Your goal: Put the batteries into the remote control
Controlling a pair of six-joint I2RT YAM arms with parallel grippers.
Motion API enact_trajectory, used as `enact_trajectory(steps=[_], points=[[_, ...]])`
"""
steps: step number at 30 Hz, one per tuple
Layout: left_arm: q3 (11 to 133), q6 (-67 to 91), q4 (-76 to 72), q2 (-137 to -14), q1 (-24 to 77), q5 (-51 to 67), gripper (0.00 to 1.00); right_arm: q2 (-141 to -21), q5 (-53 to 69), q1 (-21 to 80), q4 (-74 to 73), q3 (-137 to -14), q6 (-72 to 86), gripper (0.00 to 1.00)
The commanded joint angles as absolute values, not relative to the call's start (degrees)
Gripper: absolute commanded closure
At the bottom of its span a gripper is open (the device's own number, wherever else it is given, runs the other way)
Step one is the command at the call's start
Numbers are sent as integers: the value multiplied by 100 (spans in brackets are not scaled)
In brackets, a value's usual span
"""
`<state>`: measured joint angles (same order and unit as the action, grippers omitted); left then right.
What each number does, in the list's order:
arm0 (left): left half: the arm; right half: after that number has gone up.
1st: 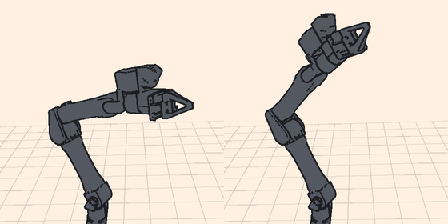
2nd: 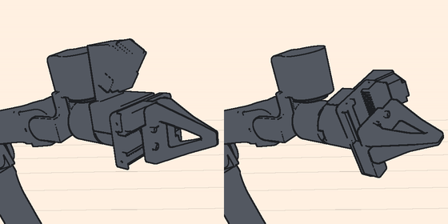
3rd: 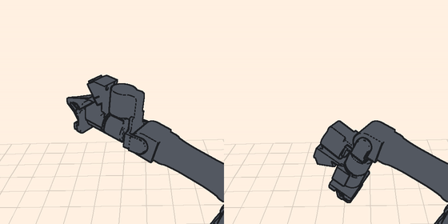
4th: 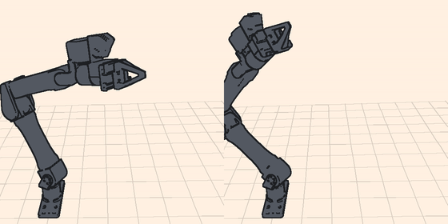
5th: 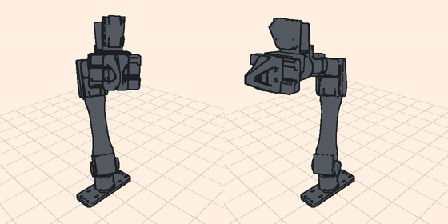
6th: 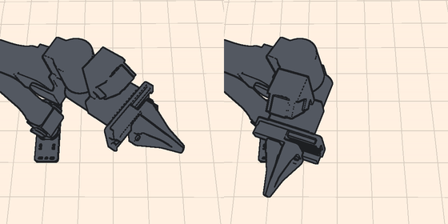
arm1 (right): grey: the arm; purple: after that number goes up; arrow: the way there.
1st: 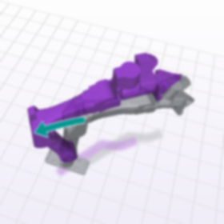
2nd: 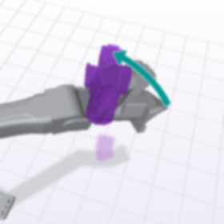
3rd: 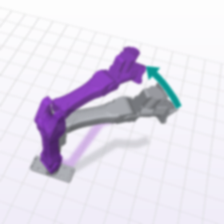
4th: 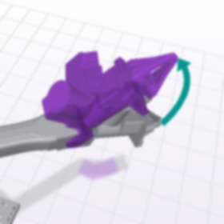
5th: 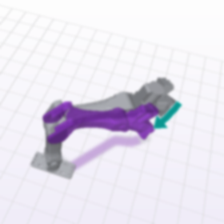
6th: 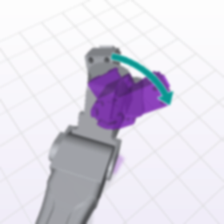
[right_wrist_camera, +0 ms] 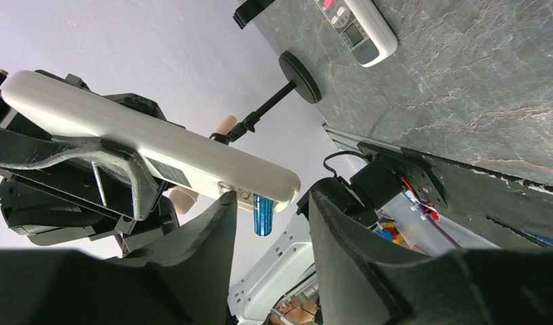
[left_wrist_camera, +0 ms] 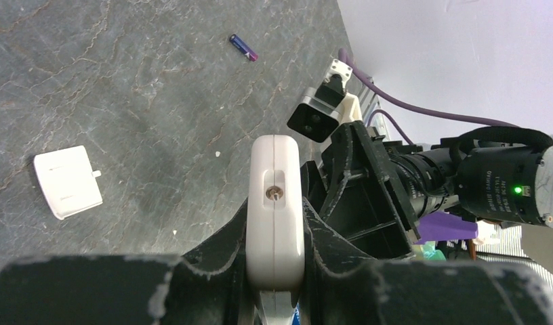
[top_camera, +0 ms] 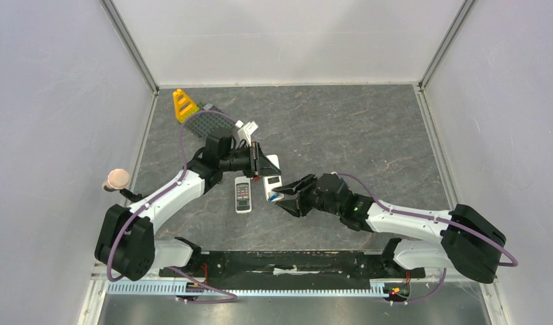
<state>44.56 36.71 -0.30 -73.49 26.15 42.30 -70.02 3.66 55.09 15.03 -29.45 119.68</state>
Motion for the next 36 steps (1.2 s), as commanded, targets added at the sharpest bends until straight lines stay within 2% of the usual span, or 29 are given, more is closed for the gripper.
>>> enact_trajectory(steps=[1, 7, 11, 16, 22, 25, 30, 36], points=[[4658, 3806, 154, -7453, 2651, 4278, 98, -6835, 81, 5451, 1811, -3057, 12731, 46], [4710, 3828, 254, -7528, 2649, 4177, 98, -6581, 69, 5440, 1129, -3152, 12000, 25], [4755, 3852, 279, -7541, 2642, 4169, 98, -6080, -243, 5432, 941, -2939, 11402, 20], [4812, 3870, 403, -7559, 2644, 4239, 98, -5562, -599, 5219, 531, -3147, 9340, 21], [4912, 3806, 728, -7541, 2642, 4352, 98, -5944, -22, 5143, -335, -4743, 4792, 26], [4995, 3770, 871, -7545, 2642, 4442, 98, -6238, 286, 5559, -731, -5421, 2990, 28], [5207, 3598, 1185, -7576, 2640, 4604, 98, -6516, 648, 6005, -952, -5785, 1558, 31], [5359, 3402, 1509, -7661, 2639, 4830, 98, -6519, 557, 6365, -1080, -5740, 849, 32]])
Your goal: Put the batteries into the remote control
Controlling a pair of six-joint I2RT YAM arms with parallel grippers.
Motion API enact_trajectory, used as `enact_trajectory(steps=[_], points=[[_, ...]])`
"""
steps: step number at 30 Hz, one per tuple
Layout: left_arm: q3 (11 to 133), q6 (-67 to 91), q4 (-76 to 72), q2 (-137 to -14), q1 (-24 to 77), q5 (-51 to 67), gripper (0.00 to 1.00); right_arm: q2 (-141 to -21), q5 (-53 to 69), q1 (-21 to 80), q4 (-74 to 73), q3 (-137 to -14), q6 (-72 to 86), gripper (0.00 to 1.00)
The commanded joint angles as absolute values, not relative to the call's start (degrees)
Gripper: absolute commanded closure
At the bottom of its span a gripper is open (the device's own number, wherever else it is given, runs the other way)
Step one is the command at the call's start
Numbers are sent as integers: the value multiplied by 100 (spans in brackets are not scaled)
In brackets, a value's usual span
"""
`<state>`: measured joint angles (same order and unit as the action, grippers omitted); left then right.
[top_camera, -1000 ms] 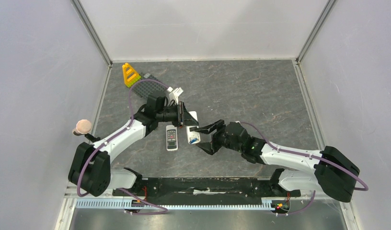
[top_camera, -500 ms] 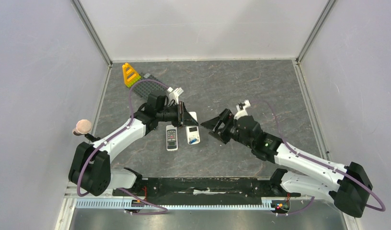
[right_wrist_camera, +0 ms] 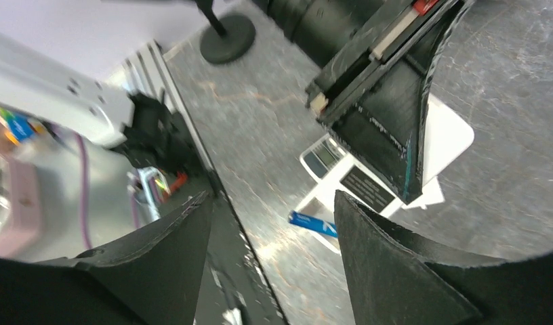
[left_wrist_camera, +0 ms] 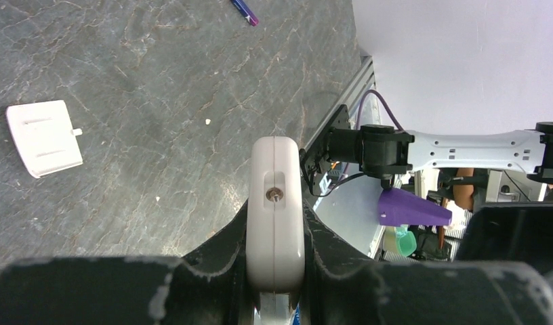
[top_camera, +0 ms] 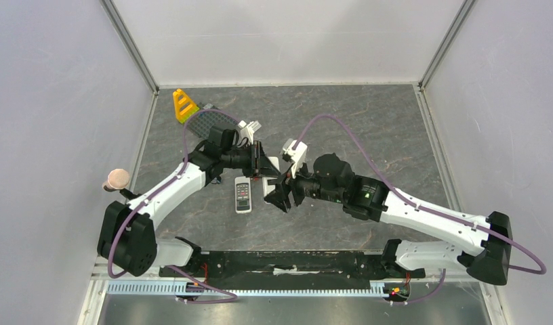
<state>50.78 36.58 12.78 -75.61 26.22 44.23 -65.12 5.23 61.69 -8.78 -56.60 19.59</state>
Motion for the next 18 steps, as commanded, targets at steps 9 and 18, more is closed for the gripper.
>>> enact_trajectory(steps=[9, 18], points=[[5579, 3417, 1626, -7847, 2639, 5251, 98, -6964, 211, 6757, -1160, -5874, 388, 39], [5528, 3358, 1660, -7826, 2637, 5364, 98, -7189, -227, 6754, -1231, -5976, 522, 44]])
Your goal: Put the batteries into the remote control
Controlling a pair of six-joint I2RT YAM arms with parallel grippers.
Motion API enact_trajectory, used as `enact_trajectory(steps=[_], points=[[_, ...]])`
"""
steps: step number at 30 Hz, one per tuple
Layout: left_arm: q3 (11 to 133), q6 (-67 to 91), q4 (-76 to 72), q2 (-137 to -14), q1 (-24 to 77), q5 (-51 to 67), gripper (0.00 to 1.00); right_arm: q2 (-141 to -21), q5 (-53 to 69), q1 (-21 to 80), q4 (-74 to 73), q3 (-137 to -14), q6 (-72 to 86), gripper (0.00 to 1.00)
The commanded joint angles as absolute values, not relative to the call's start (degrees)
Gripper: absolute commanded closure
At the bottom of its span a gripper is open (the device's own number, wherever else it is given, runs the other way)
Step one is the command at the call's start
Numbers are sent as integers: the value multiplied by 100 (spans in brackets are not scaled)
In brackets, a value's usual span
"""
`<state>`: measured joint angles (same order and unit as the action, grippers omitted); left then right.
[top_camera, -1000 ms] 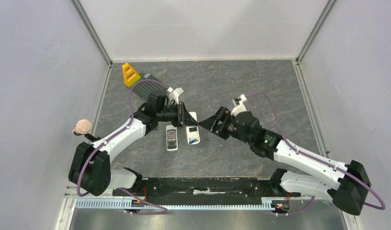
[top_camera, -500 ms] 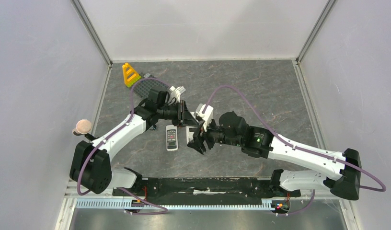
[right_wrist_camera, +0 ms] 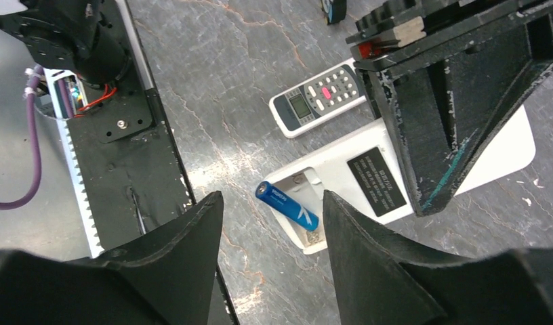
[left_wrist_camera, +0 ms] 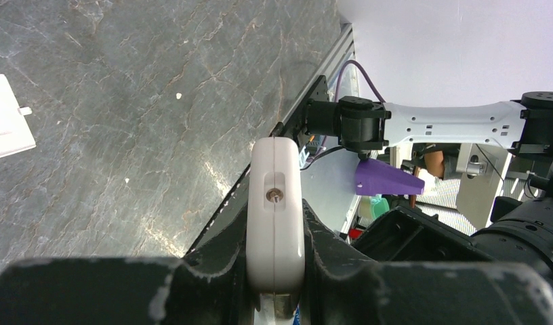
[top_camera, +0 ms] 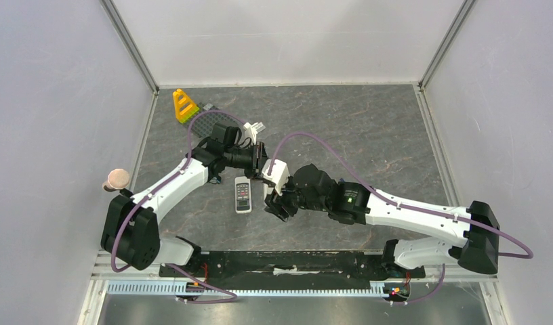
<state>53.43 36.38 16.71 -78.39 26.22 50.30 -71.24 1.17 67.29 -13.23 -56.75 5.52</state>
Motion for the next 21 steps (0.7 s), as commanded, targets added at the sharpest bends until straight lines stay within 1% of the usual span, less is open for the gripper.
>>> enact_trajectory(steps=[1, 6, 18, 21], points=[[5519, 3358, 1657, -7814, 2637, 5367, 98, -7197, -293, 6758, -1225, -5971, 548, 46], [5494, 3349, 1660, -7818, 2644, 5364, 98, -7253, -488, 6755, -1180, -5984, 737, 58], [5468, 3337, 1679, -7802, 2642, 5321, 98, -7243, -362, 6760, -1134, -6033, 957, 71], [5473, 3323, 1678, -7810, 2639, 5267, 98, -7244, -212, 6757, -1209, -6097, 901, 72]])
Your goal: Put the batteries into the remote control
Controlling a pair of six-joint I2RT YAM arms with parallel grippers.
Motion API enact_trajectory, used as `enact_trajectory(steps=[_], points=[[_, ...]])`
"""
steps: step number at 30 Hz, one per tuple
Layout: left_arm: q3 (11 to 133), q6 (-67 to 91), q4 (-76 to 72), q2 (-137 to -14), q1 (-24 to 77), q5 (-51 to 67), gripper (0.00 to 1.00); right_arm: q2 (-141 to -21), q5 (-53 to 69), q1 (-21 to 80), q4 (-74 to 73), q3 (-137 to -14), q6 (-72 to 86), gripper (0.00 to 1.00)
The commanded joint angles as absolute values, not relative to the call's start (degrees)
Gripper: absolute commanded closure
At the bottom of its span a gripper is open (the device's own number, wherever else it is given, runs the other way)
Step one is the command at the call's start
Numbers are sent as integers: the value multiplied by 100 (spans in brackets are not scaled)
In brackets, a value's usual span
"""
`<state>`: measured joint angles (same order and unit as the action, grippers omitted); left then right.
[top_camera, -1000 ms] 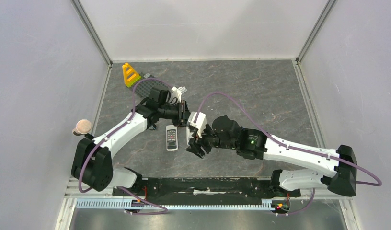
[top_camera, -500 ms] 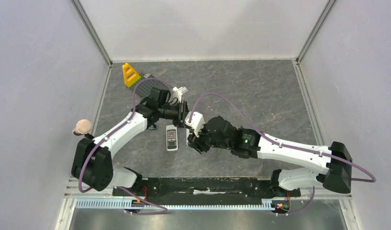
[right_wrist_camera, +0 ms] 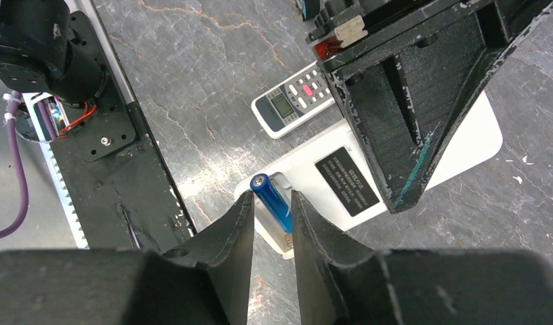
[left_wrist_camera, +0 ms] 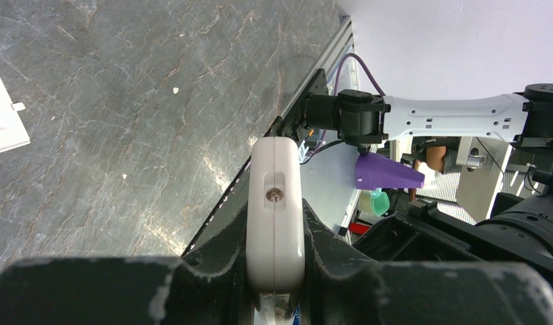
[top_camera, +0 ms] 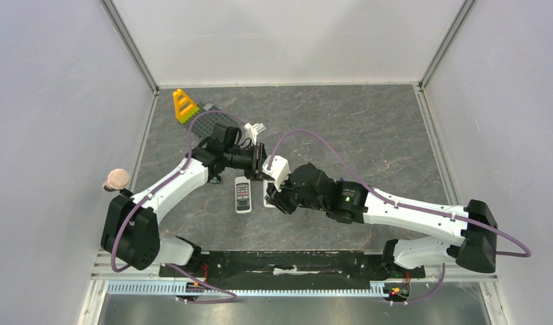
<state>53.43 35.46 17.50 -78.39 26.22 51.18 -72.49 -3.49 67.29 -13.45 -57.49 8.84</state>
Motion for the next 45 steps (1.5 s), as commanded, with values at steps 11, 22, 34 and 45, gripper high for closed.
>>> enact_trajectory(steps=[11, 22, 34, 45], points=[[5546, 3309, 1674, -7857, 2637, 5226, 98, -7365, -17, 6752, -1487, -6194, 799, 69], [5536, 3289, 1676, -7875, 2637, 5226, 98, -7402, -171, 6758, -1419, -6205, 817, 50], [5554, 3348, 1593, -7971, 2637, 5159, 98, -6928, -65, 6726, -1204, -6367, 1927, 27], [5600, 3232, 1404, -7940, 2636, 5384, 98, -6316, 43, 6001, -1462, -5726, 4678, 14]])
